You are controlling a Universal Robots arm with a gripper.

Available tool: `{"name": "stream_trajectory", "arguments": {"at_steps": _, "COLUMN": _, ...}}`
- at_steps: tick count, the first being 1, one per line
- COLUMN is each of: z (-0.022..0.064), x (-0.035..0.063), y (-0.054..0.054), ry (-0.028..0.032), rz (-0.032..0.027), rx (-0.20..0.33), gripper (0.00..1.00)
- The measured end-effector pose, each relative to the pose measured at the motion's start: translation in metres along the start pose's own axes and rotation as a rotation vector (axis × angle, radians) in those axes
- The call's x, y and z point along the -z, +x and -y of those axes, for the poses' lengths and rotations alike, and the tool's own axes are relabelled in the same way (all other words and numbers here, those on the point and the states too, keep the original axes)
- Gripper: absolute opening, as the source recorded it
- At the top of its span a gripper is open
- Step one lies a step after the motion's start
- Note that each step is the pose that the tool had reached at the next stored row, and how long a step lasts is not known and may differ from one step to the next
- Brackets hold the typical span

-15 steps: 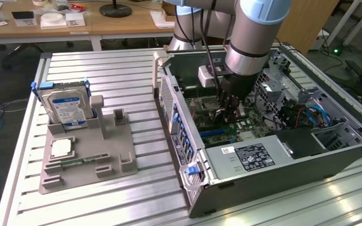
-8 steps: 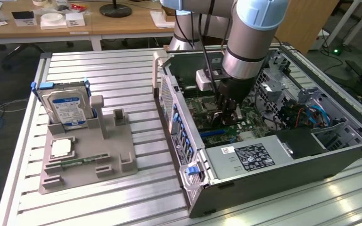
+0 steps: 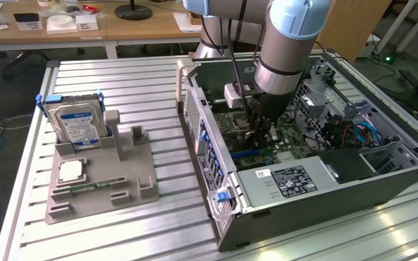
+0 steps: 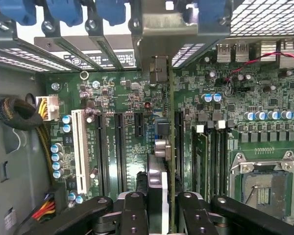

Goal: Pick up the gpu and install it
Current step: 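Insert the gpu into the slot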

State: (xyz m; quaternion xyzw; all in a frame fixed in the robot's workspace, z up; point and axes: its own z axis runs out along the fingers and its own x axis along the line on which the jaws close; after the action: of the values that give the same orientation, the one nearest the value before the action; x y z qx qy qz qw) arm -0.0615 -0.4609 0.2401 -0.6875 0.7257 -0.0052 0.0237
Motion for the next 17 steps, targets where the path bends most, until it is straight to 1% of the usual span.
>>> {"name": "stream_trajectory", "arguments": {"at_steps": 5, "z": -0.0046, "x": -0.0015, "y": 0.0003, "ry": 0.0, "rz": -0.0002, "rx": 0.0, "gripper": 0.28}}
{"name": "stream_trajectory", "arguments": {"at_steps": 11, "z": -0.0046, "x": -0.0016, "y": 0.0003, "ry": 0.0, "rz": -0.0001, "rx": 0.0, "gripper": 0.28}}
{"name": "stream_trajectory", "arguments": {"at_steps": 17, "z": -0.0048, "x": -0.005, "y": 0.0004, "ry": -0.0001, "rz": 0.0012, "rx": 0.0, "gripper": 0.28}}
